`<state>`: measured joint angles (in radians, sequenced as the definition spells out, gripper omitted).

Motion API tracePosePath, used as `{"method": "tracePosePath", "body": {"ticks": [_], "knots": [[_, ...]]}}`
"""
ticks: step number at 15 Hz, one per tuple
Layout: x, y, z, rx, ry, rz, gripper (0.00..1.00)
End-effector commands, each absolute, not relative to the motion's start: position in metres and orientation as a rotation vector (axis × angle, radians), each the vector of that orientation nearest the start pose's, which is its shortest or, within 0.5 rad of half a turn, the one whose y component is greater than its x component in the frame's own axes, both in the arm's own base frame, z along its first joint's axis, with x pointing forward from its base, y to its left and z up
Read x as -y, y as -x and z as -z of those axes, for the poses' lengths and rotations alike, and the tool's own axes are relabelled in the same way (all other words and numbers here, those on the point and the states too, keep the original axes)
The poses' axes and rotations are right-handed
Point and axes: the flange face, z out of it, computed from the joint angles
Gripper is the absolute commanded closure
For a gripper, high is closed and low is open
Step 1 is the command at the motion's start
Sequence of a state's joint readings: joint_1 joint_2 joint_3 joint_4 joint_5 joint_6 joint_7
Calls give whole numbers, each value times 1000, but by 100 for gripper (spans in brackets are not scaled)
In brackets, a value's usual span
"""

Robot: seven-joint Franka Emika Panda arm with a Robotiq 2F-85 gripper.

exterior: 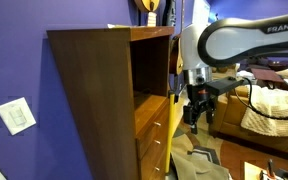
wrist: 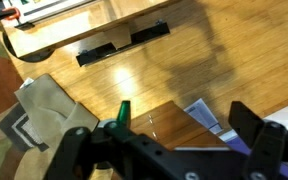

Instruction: Open the drawer and take the book out

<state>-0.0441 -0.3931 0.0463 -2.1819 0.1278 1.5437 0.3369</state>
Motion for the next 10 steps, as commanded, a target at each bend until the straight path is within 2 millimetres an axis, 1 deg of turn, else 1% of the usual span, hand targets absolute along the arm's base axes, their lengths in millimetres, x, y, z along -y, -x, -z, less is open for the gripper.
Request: {"method": "tracePosePath", "body": {"ticks": [1,5,6,7,8,10], "knots": [[-12,-430,-478,-560,3118,-345,0],[-7,-450,-429,-474,3133,-240,0],[-9,-447,-448,-518,3119,-272,0],[-9,-451,-437,-506,3119,-261,0],[-8,-453,-431,-503,3119,-261,0],[-8,-453,-428,-500,3119,-264,0]]}}
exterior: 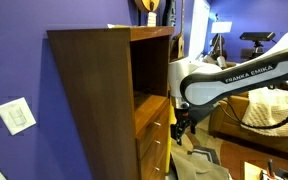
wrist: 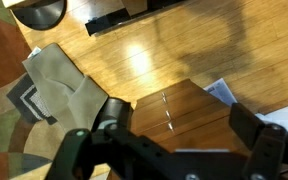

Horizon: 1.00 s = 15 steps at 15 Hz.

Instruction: Open the drawer and take the book out

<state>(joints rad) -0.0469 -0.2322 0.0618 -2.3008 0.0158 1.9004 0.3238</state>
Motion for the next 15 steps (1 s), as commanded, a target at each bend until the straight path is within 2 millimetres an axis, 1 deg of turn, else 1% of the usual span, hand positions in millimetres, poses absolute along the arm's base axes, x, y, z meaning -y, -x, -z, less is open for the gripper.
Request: {"method": "tracePosePath", "body": {"ticks": [1,2,4,8,11,13,15], "knots": [[-8,-453,-429,-499,3119,-262,0],[-13,-453,-431,-443,3151,-215,0],[-14,-454,-425,-273,3224,-112,0],[-7,-459,-398,-32,3194,179,0],[2,-458,-376,83,3131,344,0],[5,-455,-363,202,3111,413,0],[8,-453,-349,302,3098,430,0]]}}
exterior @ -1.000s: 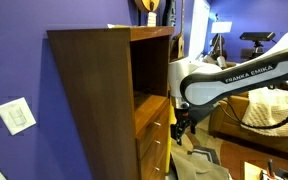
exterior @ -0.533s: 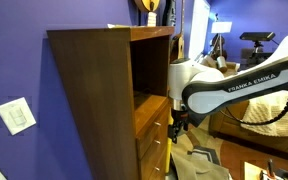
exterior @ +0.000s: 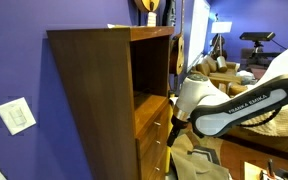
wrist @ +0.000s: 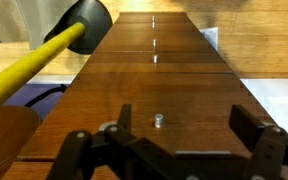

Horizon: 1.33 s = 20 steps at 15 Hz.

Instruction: Open the drawer and take the book out

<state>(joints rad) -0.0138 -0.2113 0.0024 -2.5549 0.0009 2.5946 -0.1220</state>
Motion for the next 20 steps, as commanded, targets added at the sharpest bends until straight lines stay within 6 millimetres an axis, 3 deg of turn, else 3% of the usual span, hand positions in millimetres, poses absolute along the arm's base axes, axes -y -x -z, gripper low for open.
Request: {"method": "tracePosePath", "body": {"ticks": [1,2,3,8,20], "knots": [[9,-453,-344,339,3091,437,0],[13,-454,-336,289,3123,373,0],[9,-454,-351,280,3114,405,0],[11,-454,-339,279,3118,364,0],[14,-476,-318,233,3104,521,0]]}}
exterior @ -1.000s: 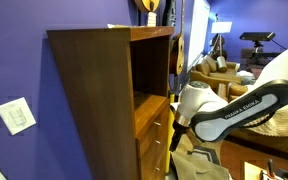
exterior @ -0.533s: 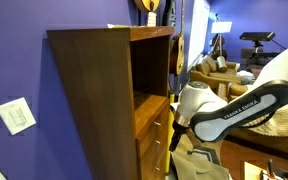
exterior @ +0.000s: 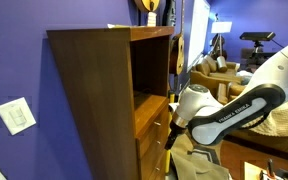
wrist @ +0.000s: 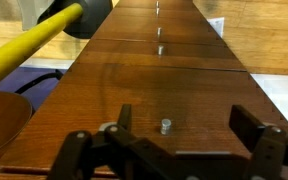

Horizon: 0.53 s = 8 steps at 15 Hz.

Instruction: Open the drawer and take the book out

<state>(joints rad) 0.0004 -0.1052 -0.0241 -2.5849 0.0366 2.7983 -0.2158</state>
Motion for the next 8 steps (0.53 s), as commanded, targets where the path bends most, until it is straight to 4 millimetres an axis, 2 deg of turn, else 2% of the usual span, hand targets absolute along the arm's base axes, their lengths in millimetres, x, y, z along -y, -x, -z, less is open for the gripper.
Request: {"method": "tracePosePath", "body": {"ticks": [1,8], "knots": [[14,-478,-316,233,3106,525,0],[10,-491,-300,207,3095,547,0]]}}
